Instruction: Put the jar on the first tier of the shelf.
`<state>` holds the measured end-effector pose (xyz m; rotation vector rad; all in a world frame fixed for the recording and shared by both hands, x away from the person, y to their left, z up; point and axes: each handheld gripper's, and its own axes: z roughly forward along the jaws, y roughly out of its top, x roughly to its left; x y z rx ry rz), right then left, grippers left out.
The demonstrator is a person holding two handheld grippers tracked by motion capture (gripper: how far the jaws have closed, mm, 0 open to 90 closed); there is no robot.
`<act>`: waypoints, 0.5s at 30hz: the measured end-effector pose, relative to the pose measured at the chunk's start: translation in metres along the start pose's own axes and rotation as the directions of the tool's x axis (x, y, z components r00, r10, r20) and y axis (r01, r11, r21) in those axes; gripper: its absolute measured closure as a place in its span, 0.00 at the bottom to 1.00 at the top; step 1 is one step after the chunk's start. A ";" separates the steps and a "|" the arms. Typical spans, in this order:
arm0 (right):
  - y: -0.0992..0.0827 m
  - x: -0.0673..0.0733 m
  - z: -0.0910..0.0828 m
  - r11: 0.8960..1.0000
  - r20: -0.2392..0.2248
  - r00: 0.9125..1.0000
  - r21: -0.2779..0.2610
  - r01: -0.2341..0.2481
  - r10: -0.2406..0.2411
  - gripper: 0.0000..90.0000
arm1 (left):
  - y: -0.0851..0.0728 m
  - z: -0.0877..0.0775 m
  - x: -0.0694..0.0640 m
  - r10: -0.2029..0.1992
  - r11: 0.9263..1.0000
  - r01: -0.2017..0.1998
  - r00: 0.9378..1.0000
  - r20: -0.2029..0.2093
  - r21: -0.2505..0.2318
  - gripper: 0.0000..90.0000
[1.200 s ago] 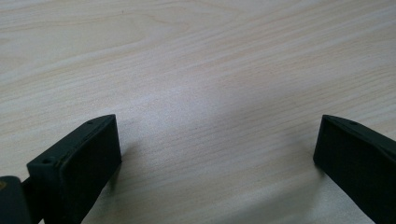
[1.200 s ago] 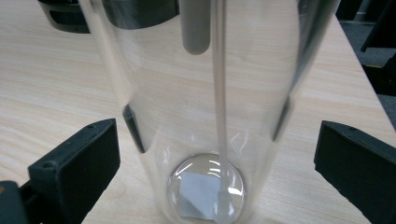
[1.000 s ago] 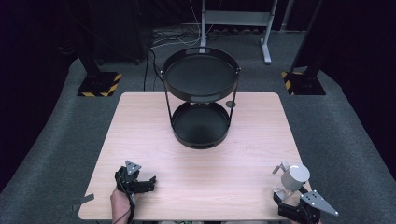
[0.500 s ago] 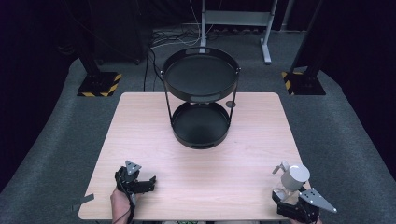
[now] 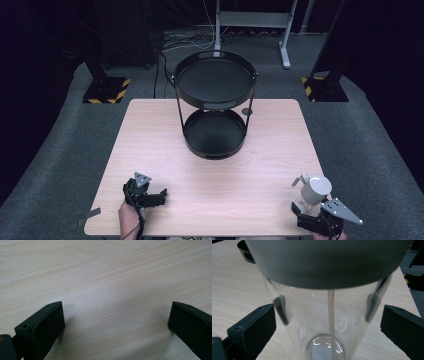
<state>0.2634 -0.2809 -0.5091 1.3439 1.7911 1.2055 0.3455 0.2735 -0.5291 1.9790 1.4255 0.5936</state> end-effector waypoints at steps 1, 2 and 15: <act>0.001 0.000 -0.001 1.000 0.000 1.000 0.000 0.002 -0.002 0.00 | 0.000 0.000 0.000 -0.001 1.000 0.001 1.000 0.000 0.000 0.00; 0.001 0.000 -0.002 1.000 0.003 1.000 -0.001 0.002 -0.002 0.00 | 0.000 0.000 0.000 -0.001 1.000 0.001 1.000 0.000 0.000 0.00; 0.013 0.002 -0.001 1.000 -0.002 1.000 -0.025 0.012 -0.012 0.00 | 0.000 0.000 -0.001 0.004 1.000 -0.004 1.000 -0.008 -0.005 0.00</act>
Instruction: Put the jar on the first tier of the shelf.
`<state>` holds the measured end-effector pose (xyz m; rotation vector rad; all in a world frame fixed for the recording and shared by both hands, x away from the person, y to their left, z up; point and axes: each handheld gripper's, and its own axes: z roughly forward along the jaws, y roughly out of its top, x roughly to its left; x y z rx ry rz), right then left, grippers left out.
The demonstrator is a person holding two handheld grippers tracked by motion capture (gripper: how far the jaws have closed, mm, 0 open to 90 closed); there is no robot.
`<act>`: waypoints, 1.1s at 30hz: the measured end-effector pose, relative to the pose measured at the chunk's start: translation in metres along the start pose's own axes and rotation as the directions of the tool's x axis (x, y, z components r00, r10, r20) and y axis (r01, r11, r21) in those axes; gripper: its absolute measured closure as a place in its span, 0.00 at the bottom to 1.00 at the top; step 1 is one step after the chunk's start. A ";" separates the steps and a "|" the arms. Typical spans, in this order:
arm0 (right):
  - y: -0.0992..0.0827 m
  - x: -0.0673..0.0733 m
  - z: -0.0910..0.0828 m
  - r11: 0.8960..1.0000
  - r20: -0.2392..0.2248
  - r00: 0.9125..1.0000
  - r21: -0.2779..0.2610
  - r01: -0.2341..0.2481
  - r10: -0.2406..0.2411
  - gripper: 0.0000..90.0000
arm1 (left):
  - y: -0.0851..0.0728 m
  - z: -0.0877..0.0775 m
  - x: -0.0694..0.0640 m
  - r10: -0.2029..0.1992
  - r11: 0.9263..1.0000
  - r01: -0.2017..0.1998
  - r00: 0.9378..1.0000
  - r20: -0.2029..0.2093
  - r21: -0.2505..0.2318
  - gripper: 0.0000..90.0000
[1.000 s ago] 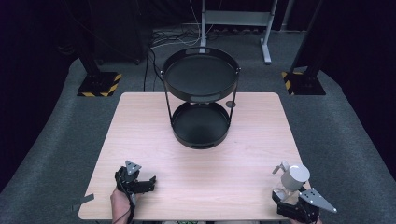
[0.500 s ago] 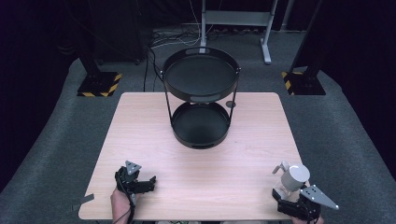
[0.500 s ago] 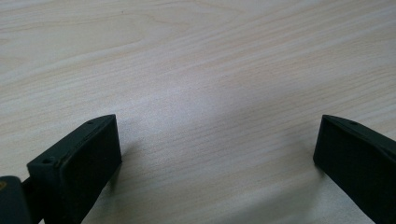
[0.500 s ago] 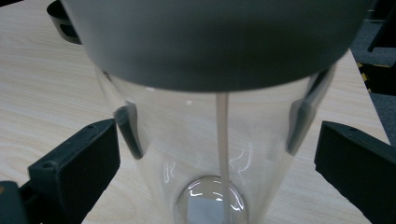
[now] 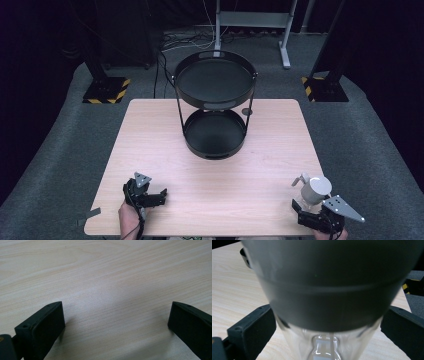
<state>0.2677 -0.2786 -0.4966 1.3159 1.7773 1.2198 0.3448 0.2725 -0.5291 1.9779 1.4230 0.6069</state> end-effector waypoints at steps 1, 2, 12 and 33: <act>0.001 0.000 0.000 1.000 0.001 1.000 -0.003 0.000 0.000 0.00 | 0.000 0.000 0.000 0.000 1.000 0.000 1.000 0.000 0.000 0.00; 0.002 0.000 0.001 1.000 0.001 1.000 -0.006 -0.004 0.004 0.00 | 0.000 0.000 0.000 -0.001 1.000 0.001 1.000 0.002 0.001 0.00; 0.007 0.002 0.002 0.999 -0.004 1.000 -0.042 -0.004 0.004 0.00 | 0.000 0.000 0.001 -0.003 1.000 0.003 1.000 0.004 0.002 0.00; 0.002 0.000 -0.001 0.994 -0.024 0.998 -0.087 -0.064 0.062 0.31 | 0.000 0.000 0.001 -0.003 1.000 0.003 1.000 0.005 0.003 0.00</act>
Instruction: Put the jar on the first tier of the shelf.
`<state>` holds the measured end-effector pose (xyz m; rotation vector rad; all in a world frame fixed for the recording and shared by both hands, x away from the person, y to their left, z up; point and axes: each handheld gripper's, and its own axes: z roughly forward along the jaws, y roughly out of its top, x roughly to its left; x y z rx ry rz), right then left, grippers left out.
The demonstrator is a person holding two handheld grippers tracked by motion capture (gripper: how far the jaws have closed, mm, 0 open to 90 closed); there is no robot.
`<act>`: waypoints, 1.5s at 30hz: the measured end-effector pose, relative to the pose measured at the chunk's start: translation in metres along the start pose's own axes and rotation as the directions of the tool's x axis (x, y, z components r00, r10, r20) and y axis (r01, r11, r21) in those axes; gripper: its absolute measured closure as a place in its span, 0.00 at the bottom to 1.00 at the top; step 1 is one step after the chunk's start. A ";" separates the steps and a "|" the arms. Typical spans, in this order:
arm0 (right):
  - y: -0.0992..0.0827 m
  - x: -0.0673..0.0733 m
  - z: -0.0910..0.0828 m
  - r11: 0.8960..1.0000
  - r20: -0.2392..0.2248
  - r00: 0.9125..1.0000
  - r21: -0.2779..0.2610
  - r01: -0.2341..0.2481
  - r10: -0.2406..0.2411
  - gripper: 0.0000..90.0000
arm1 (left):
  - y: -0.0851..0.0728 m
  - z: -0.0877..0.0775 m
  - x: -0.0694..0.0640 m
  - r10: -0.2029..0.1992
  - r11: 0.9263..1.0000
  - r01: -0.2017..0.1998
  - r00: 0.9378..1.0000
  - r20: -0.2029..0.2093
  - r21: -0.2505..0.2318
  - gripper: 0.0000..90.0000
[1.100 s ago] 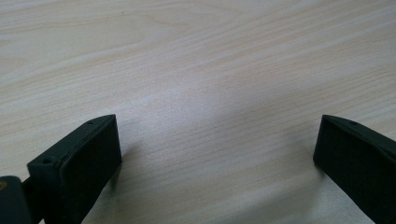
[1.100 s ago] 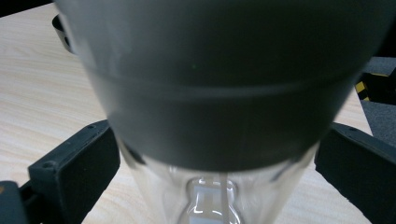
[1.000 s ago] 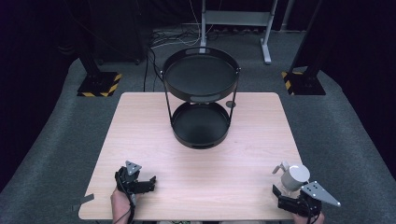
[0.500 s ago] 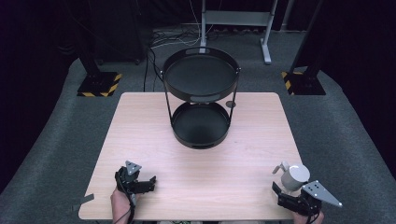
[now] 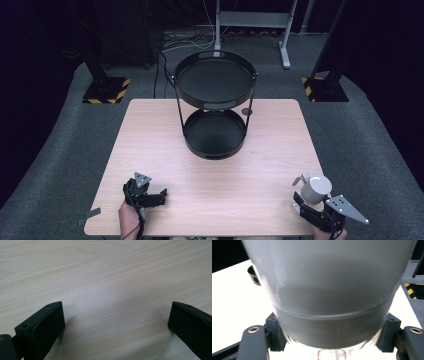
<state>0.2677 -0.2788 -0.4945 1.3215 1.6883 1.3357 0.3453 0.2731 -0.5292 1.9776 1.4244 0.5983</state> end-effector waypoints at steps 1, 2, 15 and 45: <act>0.000 0.001 0.000 1.000 0.006 1.000 0.001 0.002 -0.002 0.31 | 0.000 0.000 0.000 0.001 1.000 -0.001 1.000 -0.001 -0.001 0.00; 0.000 0.001 0.000 1.000 0.009 1.000 0.001 0.007 -0.007 0.31 | 0.000 0.000 0.000 0.002 1.000 -0.002 1.000 -0.002 -0.001 0.00; -0.001 0.002 -0.002 1.000 0.013 1.000 -0.009 0.013 -0.013 0.32 | 0.000 0.000 0.000 0.000 1.000 0.000 1.000 0.001 0.001 0.00; 0.018 0.017 0.015 0.998 -0.017 0.998 -0.023 0.061 -0.061 0.33 | 0.000 0.000 0.000 -0.001 1.000 0.001 1.000 0.003 0.003 0.00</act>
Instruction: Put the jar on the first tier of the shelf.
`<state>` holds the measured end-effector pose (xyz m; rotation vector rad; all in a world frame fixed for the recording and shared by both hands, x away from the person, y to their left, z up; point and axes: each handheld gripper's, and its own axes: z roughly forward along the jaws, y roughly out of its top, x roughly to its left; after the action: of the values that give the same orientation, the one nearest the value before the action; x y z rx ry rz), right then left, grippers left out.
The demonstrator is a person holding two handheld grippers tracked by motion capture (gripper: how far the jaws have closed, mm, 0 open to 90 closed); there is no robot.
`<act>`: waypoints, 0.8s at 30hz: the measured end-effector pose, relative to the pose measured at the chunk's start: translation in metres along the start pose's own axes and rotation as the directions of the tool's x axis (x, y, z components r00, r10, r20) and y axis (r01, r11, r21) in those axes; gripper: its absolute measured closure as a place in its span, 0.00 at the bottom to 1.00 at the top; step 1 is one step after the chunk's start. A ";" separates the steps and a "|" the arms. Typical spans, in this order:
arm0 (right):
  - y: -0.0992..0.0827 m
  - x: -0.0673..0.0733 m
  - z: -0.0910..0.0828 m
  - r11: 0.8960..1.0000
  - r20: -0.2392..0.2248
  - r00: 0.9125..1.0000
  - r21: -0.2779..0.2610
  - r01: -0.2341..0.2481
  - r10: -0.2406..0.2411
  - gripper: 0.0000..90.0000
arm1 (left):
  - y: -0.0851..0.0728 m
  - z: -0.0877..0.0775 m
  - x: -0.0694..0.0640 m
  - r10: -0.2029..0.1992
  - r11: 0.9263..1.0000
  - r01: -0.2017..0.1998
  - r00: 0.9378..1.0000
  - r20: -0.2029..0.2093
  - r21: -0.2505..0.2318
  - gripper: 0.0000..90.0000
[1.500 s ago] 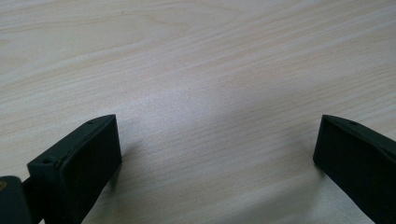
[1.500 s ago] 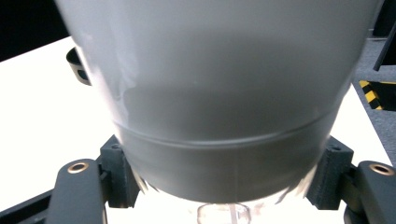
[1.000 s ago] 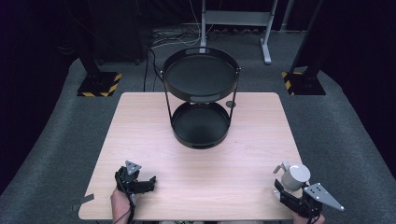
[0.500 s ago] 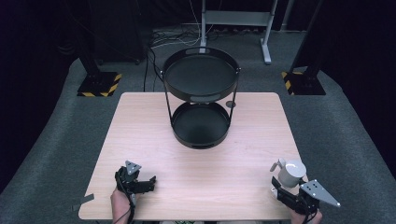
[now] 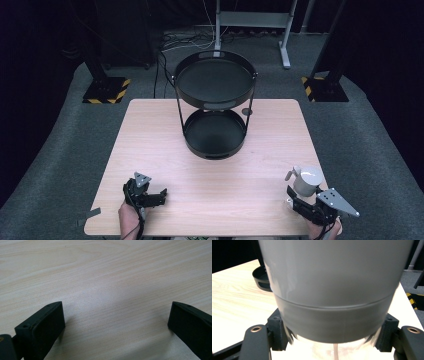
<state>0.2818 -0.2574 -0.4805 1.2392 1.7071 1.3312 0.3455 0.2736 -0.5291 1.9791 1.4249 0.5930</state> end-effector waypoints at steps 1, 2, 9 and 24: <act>0.001 0.000 0.001 1.000 -0.002 1.000 0.000 0.004 -0.004 0.33 | 0.000 0.000 0.000 0.000 1.000 0.000 1.000 0.000 0.000 0.00; 0.001 0.001 0.001 1.000 -0.002 1.000 -0.002 0.008 -0.008 0.33 | 0.000 0.000 0.000 0.000 1.000 0.000 1.000 0.000 0.000 0.00; 0.007 0.004 0.007 1.000 -0.018 1.000 -0.010 0.017 -0.017 0.33 | 0.000 0.000 0.000 0.000 1.000 0.000 1.000 0.000 0.000 0.00; 0.014 0.011 0.022 1.000 -0.046 0.999 -0.018 0.024 -0.025 0.33 | 0.000 0.000 0.000 0.000 1.000 0.000 1.000 -0.001 -0.002 0.00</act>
<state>0.3018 -0.2390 -0.4729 1.1830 1.7338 1.3674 0.3454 0.2733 -0.5291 1.9780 1.4246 0.5954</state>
